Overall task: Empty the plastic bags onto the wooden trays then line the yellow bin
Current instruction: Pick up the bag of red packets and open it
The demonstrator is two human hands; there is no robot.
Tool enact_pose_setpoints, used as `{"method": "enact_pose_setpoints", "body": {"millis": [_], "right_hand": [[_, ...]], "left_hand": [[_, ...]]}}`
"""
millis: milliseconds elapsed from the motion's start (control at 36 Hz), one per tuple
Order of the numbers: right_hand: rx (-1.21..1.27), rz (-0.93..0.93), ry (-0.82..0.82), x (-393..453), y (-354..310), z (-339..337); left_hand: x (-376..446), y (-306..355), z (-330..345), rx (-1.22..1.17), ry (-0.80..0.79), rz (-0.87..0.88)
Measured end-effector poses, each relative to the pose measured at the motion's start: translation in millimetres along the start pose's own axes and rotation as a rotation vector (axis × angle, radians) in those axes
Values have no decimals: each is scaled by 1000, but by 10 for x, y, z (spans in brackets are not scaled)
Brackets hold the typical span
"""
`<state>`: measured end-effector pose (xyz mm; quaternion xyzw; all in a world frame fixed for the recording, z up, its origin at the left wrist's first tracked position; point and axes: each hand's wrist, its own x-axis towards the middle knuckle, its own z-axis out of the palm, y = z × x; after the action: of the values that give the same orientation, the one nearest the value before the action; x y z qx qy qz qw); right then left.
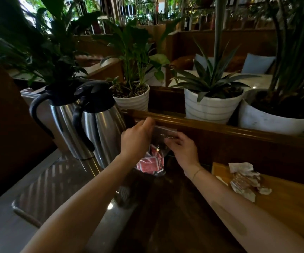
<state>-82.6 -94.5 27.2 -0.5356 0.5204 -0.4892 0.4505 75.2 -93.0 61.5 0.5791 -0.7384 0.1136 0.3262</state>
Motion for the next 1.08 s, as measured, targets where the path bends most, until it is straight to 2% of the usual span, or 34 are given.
{"method": "enact_pose_setpoints", "body": {"millis": [167,250,472,583,694,778,972,1083], "right_hand": [[-197,-222,-129,-182,-136,-151],[-332,-335,-143,-343,-174,-234],[-640,-609,16,-896,-262,-614],[-795,-666,141,-1155,-344,-885],[-924,-685,233,-1486,-437,-1203],[-976,-676,259,-1731,-418,-1450],[-1068,-593,358,-2270,-328,-2054],[-1104,-574,422,-2556,-254,-2430]], "left_hand": [[-115,122,-167,-277,-3,-65],[-197,245,-248,-498,-30,-144],[-379,810,-521,-1261,-213,-676],[-382,1089,-567,-1533,-421,-834],[-381,1427,-573,-1567,-705,-778],[-416,1701,-587,-1565,-855,-700],[-578,2399,-486,-1405,-958,-566],[-687,2835,-431,-1230,-978,-424]]}}
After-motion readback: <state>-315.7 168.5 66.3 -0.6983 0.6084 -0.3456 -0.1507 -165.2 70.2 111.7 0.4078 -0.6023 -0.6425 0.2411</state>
